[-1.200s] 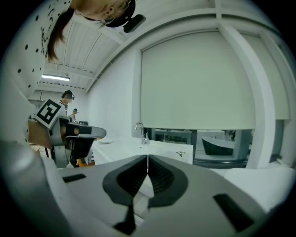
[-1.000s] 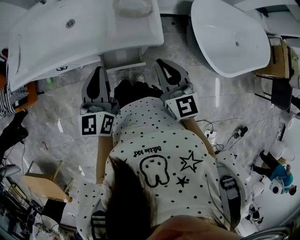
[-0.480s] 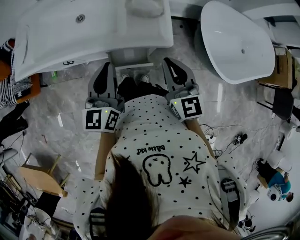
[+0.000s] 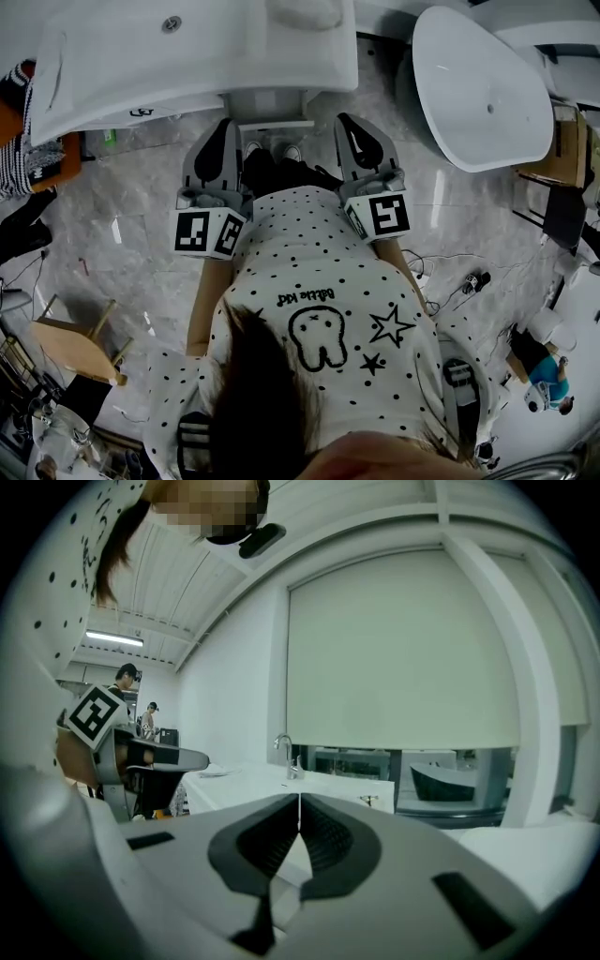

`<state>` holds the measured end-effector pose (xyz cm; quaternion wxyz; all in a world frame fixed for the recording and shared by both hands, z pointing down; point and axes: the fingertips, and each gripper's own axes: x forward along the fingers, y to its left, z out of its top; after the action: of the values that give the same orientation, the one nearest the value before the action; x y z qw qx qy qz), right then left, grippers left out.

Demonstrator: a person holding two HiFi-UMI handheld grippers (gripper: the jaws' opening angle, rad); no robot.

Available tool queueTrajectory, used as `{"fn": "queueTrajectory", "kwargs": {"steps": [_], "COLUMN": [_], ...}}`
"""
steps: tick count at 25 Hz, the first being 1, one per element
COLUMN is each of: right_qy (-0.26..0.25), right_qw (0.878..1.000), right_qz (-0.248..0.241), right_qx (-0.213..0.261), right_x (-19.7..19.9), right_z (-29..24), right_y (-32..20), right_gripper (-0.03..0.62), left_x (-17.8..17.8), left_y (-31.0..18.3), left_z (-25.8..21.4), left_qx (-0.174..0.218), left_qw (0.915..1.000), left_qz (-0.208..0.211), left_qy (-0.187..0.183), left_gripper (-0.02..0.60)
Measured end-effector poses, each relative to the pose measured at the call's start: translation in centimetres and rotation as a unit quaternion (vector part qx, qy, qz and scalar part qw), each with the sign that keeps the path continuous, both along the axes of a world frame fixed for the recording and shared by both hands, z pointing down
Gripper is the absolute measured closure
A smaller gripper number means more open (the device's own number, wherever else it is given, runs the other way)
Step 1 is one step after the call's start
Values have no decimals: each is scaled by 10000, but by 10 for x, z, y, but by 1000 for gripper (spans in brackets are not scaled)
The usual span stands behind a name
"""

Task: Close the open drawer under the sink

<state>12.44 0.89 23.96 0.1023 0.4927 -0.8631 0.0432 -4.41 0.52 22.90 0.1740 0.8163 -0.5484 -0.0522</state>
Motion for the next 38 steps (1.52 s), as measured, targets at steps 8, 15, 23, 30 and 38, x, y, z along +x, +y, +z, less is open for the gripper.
{"fn": "queueTrajectory", "kwargs": {"steps": [8,15,23,30,38], "right_qy": [38,56,36,26,34], "right_qw": [10000,9999,9999,10000,9998], "right_qz": [-85,-103,-96,-57,-162], "right_qx": [-17,-3,21,11,-81], "right_x": [0,1,2,4,8], "right_z": [1,2,2,3,6], "right_y": [3,5,4,4,0], "right_gripper": [579,579,579,579,579], "left_x": [-5,-4,-4,-3,-1], "left_y": [7,9,9,9,6], "left_z": [6,7,8,12,22], "left_qx": [-78,-66,-72,-97,-189], "left_qw": [9999,9999,9999,9998,9994], "left_qz": [-121,-136,-150,-138,-187], "left_qy": [-18,-12,-32,-66,-210], "left_gripper": [575,575,575,575,575]}}
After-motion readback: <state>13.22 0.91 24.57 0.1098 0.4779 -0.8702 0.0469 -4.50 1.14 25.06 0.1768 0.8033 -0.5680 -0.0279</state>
